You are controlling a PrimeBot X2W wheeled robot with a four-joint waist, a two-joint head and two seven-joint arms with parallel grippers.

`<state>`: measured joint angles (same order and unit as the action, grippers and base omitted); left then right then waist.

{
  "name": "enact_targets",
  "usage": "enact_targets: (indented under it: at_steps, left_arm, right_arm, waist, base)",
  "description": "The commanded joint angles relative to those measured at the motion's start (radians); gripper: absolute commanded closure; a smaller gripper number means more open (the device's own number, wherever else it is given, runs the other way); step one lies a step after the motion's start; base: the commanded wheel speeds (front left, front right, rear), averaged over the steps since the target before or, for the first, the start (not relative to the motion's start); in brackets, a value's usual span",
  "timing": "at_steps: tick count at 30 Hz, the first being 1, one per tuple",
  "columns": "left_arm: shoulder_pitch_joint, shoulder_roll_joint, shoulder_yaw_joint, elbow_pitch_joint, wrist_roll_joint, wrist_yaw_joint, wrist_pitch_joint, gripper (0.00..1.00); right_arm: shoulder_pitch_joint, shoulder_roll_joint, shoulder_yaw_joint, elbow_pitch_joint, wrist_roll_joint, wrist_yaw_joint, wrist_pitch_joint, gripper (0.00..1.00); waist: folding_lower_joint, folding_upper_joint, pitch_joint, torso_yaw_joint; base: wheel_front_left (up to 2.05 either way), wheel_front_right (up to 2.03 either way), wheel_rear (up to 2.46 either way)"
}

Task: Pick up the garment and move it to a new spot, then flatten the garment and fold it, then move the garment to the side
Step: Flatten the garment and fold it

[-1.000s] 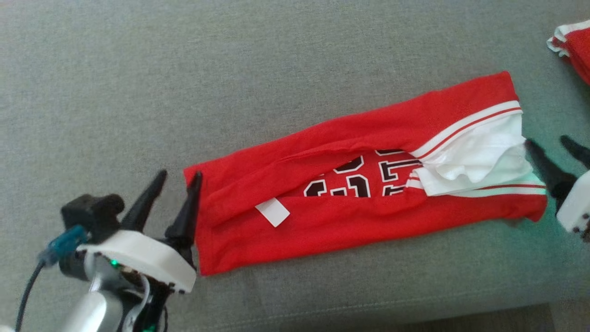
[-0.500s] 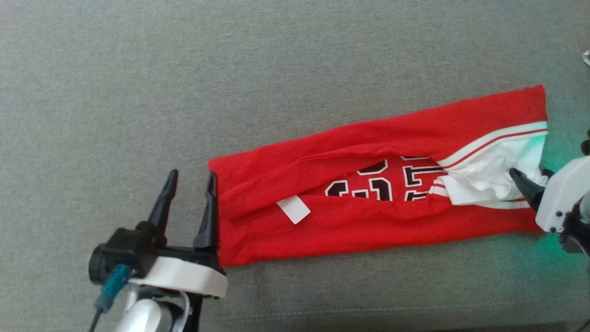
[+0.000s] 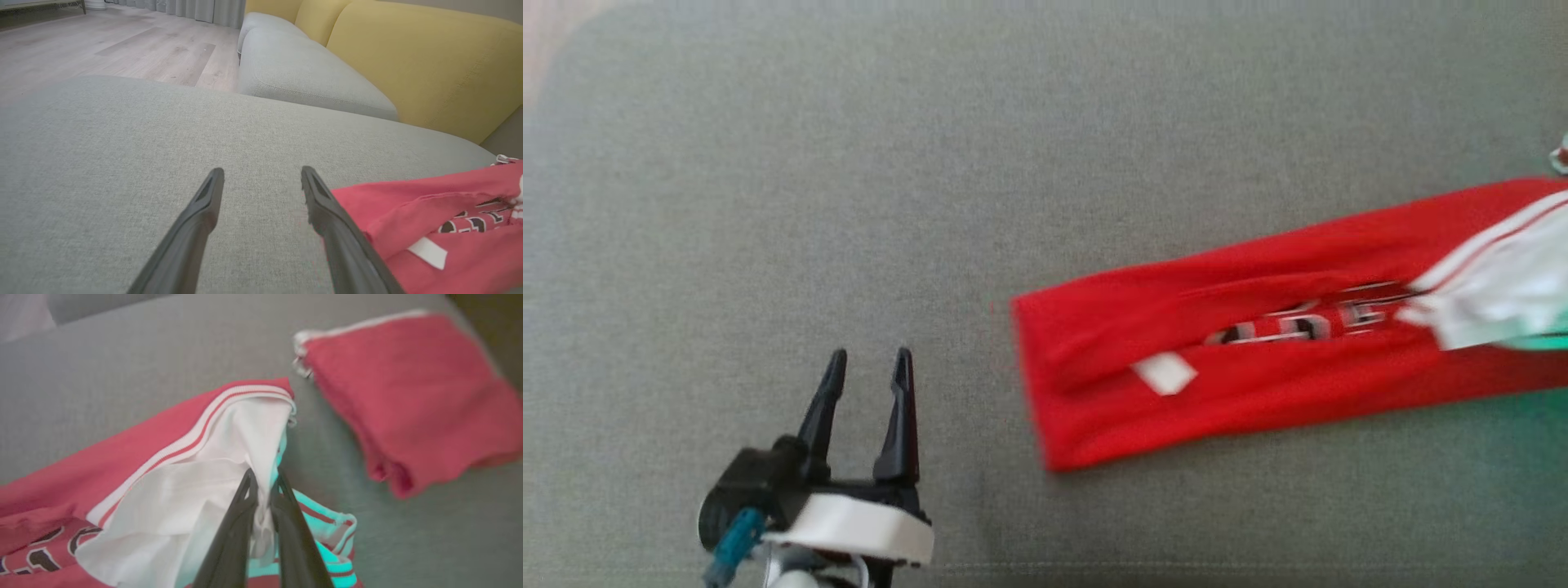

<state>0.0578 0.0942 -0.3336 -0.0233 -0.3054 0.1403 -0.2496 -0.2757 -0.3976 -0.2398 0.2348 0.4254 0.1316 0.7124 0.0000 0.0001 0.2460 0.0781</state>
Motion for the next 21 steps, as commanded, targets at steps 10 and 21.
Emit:
enact_targets:
  at_steps: [10,21]
  left_arm:
    - [0.048,-0.042,0.088,0.019,0.037,-0.062,-0.012,0.0]
    - [0.033,-0.044,0.088,0.012,0.031,-0.05,-0.012,0.0]
  right_arm:
    - [0.041,-0.108,0.139,-0.263,0.079,-0.001,0.012,1.0]
    - [0.054,0.098,0.541,-0.326,0.072,-0.001,0.018,1.0]
  waist:
    - [0.0,-0.0001,-0.076,0.005]
    - [0.0,-0.0001,-0.066,0.029]
  base:
    - [0.0,0.0,0.0]
    - [0.0,0.0,0.0]
